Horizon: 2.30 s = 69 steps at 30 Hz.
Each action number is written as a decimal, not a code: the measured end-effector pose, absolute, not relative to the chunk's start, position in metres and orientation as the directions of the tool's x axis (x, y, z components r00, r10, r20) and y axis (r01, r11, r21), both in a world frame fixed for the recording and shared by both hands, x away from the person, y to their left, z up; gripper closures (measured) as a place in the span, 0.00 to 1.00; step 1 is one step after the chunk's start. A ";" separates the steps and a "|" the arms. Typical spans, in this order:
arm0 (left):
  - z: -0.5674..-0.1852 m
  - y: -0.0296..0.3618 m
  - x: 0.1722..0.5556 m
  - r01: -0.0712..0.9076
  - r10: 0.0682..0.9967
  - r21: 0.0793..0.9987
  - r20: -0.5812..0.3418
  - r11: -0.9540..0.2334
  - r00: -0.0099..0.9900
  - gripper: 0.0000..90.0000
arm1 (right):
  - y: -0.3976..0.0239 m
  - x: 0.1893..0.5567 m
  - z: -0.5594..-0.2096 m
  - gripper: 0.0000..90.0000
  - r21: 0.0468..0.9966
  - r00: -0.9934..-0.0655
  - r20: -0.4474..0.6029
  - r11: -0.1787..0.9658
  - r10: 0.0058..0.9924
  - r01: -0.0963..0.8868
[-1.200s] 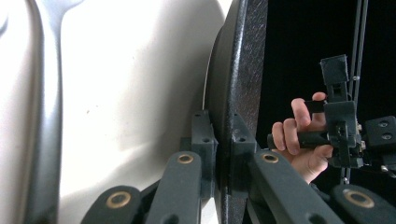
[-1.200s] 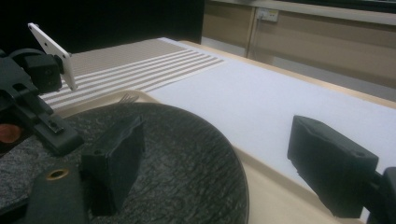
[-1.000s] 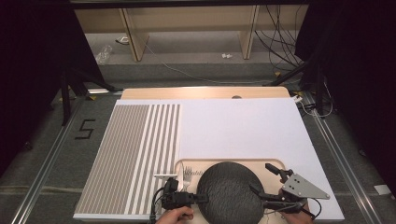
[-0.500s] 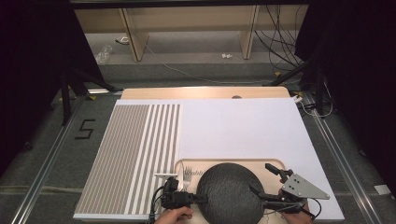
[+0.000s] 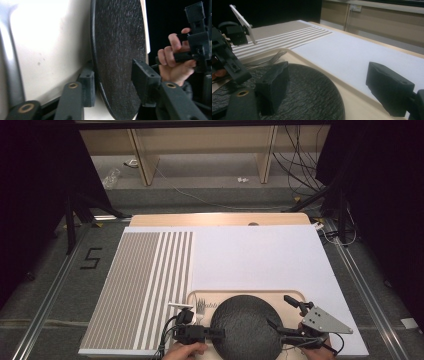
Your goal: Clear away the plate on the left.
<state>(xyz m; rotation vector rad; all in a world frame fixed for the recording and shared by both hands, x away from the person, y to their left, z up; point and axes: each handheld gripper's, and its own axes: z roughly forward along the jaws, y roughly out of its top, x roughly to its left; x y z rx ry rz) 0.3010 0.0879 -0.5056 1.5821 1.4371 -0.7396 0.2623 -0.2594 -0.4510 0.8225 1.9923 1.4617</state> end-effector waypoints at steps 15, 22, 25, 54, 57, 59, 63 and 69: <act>-0.487 0.096 0.306 0.964 0.526 0.263 -0.816 -0.030 0.239 0.40 | -0.259 0.262 -0.451 0.22 0.960 -0.675 -0.061 0.228 0.735 0.161; -0.483 0.102 0.309 0.956 0.546 0.291 -0.794 -0.042 0.266 0.37 | -0.259 0.262 -0.451 0.22 0.960 -0.676 -0.060 0.227 0.734 0.162; -0.481 0.103 0.309 0.950 0.554 0.309 -0.782 -0.050 0.284 0.37 | -0.259 0.262 -0.451 0.22 0.960 -0.677 -0.063 0.230 0.734 0.160; -0.452 0.118 0.307 0.829 0.664 0.551 -0.587 -0.091 0.463 0.32 | -0.259 0.262 -0.451 0.22 0.960 -0.678 -0.061 0.229 0.733 0.161; -0.447 0.120 0.306 0.799 0.672 0.593 -0.552 -0.099 0.493 0.31 | -0.259 0.262 -0.451 0.22 0.960 -0.678 -0.060 0.228 0.733 0.161; -0.444 0.122 0.306 0.777 0.675 0.621 -0.530 -0.104 0.513 0.31 | -0.259 0.262 -0.451 0.22 0.960 -0.678 -0.060 0.228 0.733 0.161; -0.439 0.125 0.304 0.742 0.683 0.661 -0.493 -0.109 0.539 0.30 | -0.259 0.262 -0.451 0.22 0.960 -0.678 -0.061 0.229 0.733 0.161; -0.434 0.127 0.301 0.684 0.683 0.719 -0.439 -0.122 0.584 0.29 | -0.259 0.262 -0.451 0.22 0.960 -0.678 -0.060 0.228 0.733 0.161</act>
